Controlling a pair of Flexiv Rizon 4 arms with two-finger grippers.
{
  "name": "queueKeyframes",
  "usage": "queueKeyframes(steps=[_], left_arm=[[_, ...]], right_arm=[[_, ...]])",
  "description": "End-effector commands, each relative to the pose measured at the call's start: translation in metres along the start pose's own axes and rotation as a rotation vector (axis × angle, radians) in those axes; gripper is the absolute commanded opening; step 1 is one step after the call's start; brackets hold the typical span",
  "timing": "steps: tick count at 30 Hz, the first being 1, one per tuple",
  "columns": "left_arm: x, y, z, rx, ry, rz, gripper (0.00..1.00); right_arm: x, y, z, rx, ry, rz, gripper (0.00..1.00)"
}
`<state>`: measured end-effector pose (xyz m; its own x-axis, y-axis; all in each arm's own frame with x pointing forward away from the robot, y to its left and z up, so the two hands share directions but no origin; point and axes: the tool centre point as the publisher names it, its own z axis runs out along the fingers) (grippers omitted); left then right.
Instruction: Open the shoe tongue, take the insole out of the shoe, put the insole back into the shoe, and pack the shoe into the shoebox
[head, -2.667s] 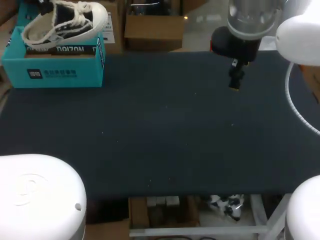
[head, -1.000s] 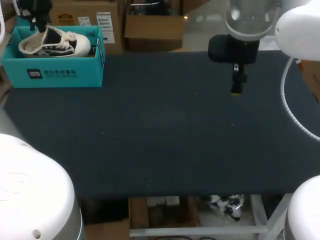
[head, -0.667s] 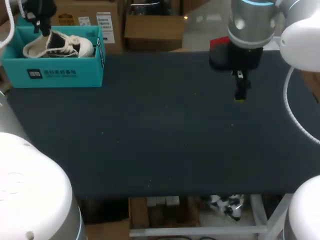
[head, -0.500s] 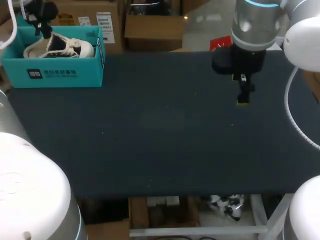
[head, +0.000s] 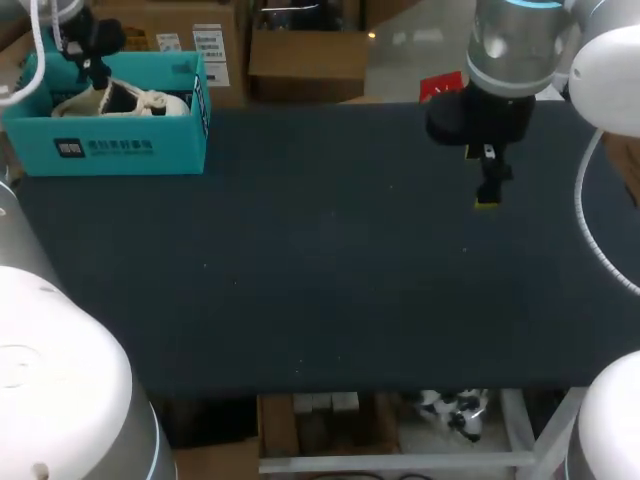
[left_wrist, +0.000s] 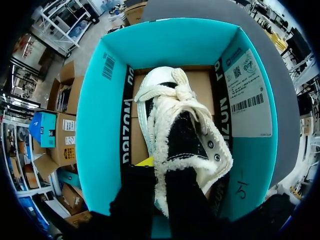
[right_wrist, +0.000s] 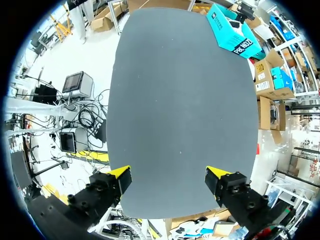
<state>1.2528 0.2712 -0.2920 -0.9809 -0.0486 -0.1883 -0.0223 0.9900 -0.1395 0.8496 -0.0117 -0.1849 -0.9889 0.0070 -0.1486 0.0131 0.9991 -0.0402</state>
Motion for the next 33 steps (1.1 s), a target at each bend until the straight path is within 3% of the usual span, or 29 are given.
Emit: queueKeyframes(steps=[1, 2, 3, 8, 18, 27, 33], left_arm=[[-0.017, 0.001, 0.015, -0.006, 0.201, -0.023, 0.34], [-0.017, 0.001, 0.015, -0.006, 0.202, -0.026, 0.95], [-0.017, 0.001, 0.016, 0.000, 0.206, -0.029, 1.00], [-0.016, 0.000, 0.002, 0.024, 0.179, -0.050, 1.00], [0.003, -0.021, -0.065, 0.115, 0.096, -0.068, 1.00], [0.058, -0.061, -0.102, 0.050, 0.016, -0.097, 1.00], [0.083, -0.075, -0.121, -0.001, -0.050, -0.130, 1.00]], right_arm=[[0.000, 0.000, 0.000, -0.002, 0.001, 0.000, 1.00], [0.000, 0.000, 0.000, -0.002, 0.001, 0.000, 1.00], [0.000, 0.000, 0.000, -0.002, 0.001, 0.000, 1.00], [0.000, 0.000, 0.000, -0.002, 0.001, 0.000, 1.00], [0.000, 0.000, 0.000, -0.002, 0.001, 0.000, 1.00], [0.000, 0.000, 0.000, -0.002, 0.001, 0.000, 1.00], [0.000, 0.000, 0.000, -0.002, 0.001, 0.000, 1.00]])
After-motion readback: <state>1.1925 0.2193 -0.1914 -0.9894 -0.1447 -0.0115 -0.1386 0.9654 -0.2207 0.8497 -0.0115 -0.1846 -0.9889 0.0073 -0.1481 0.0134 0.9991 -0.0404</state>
